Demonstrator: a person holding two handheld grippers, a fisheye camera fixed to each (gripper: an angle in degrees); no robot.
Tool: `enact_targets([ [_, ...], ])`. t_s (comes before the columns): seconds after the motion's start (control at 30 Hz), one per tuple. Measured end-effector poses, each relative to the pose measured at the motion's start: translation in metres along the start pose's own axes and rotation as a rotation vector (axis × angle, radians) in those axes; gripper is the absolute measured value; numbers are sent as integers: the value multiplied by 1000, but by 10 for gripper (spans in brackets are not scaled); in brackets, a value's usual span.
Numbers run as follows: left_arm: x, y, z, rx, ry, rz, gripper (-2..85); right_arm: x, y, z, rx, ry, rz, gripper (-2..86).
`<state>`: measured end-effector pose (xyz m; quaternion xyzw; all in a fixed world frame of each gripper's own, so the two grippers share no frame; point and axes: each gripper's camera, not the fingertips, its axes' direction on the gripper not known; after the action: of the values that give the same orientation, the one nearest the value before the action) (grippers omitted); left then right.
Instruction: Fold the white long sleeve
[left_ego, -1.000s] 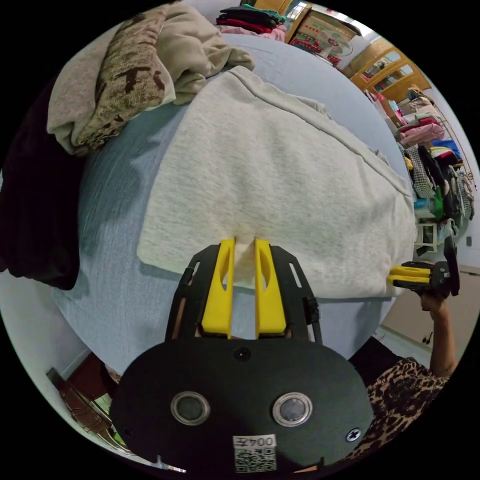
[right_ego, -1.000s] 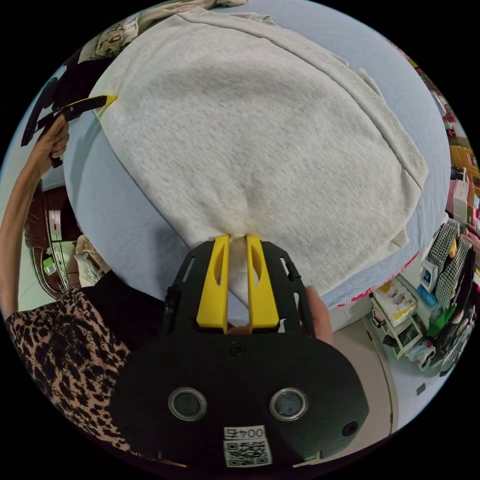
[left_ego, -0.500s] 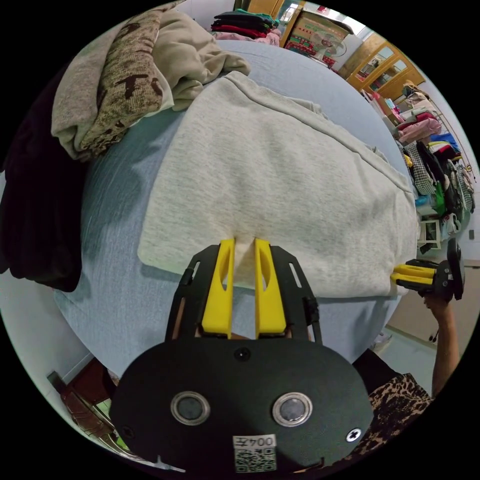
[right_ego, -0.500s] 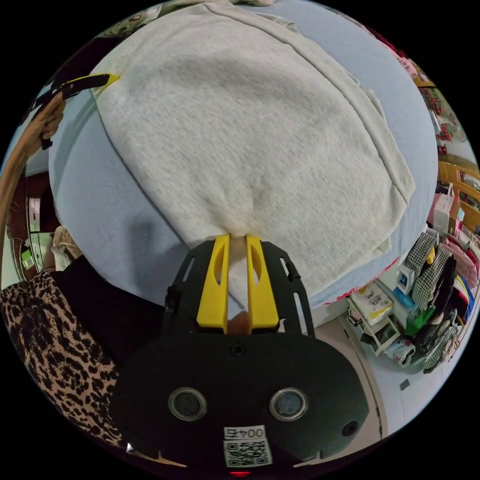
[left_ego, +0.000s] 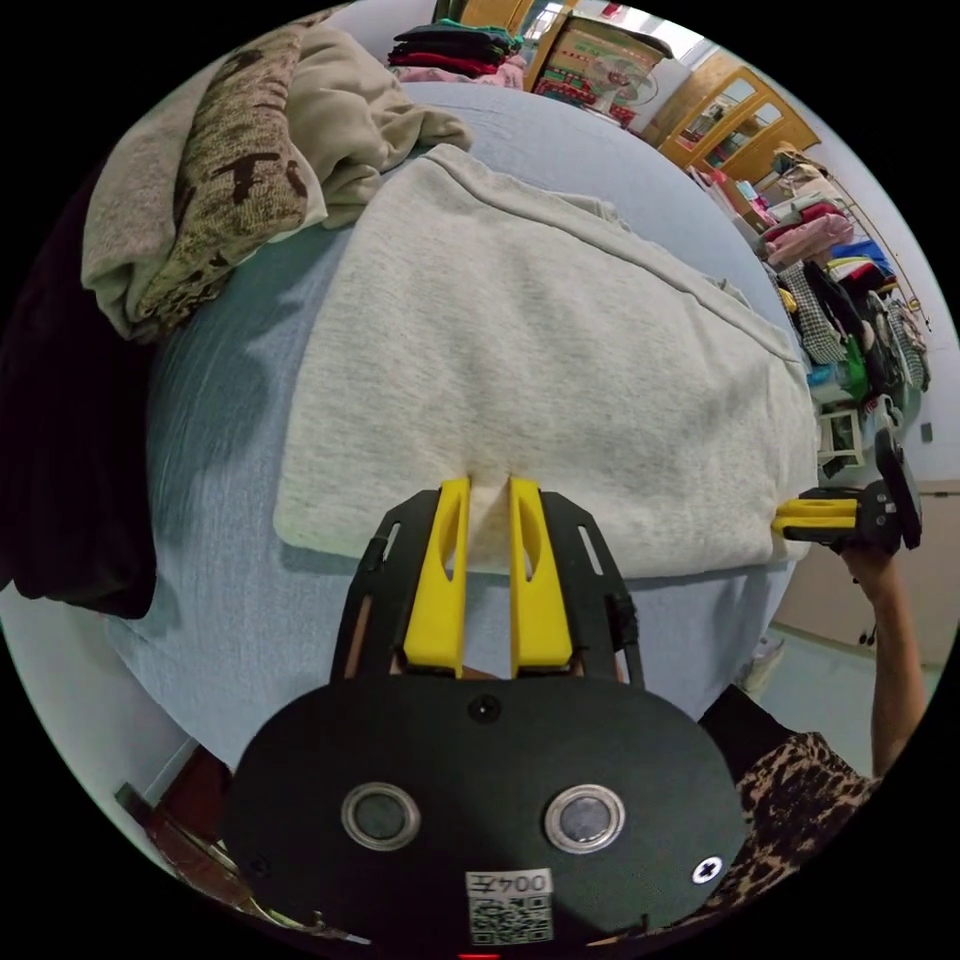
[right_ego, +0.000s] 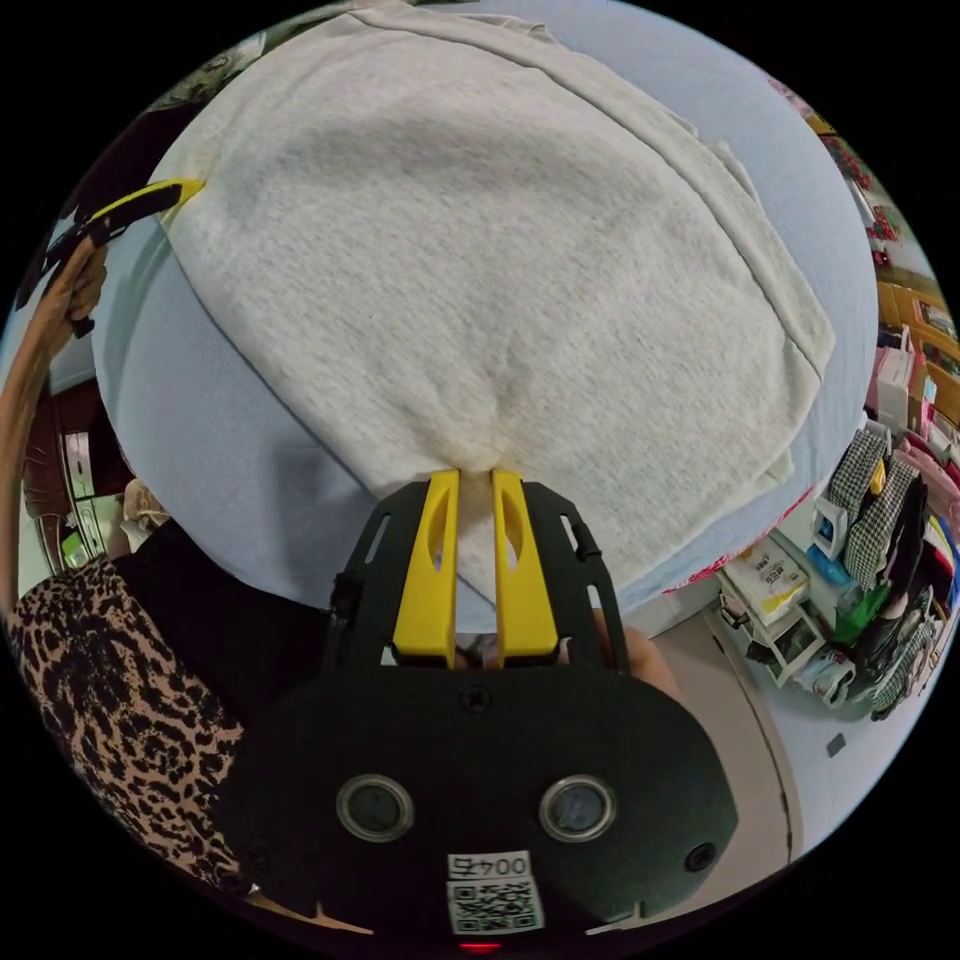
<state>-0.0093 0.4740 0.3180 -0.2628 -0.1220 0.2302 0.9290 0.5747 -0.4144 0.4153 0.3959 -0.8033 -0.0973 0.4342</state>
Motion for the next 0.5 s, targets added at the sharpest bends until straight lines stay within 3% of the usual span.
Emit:
enact_targets([
  [0.13, 0, 20, -12, 28, 148, 68, 76, 13, 20, 10, 84, -9, 31, 59],
  [0.23, 22, 48, -37, 133, 152, 142, 78, 25, 38, 20, 150, -22, 31, 61],
  [0.37, 96, 90, -48, 223, 163, 325, 76, 47, 62, 36, 239, -56, 26, 64],
  [0.5, 188, 115, -28, 195, 128, 553, 84, 75, 82, 51, 304, -141, 57, 64],
])
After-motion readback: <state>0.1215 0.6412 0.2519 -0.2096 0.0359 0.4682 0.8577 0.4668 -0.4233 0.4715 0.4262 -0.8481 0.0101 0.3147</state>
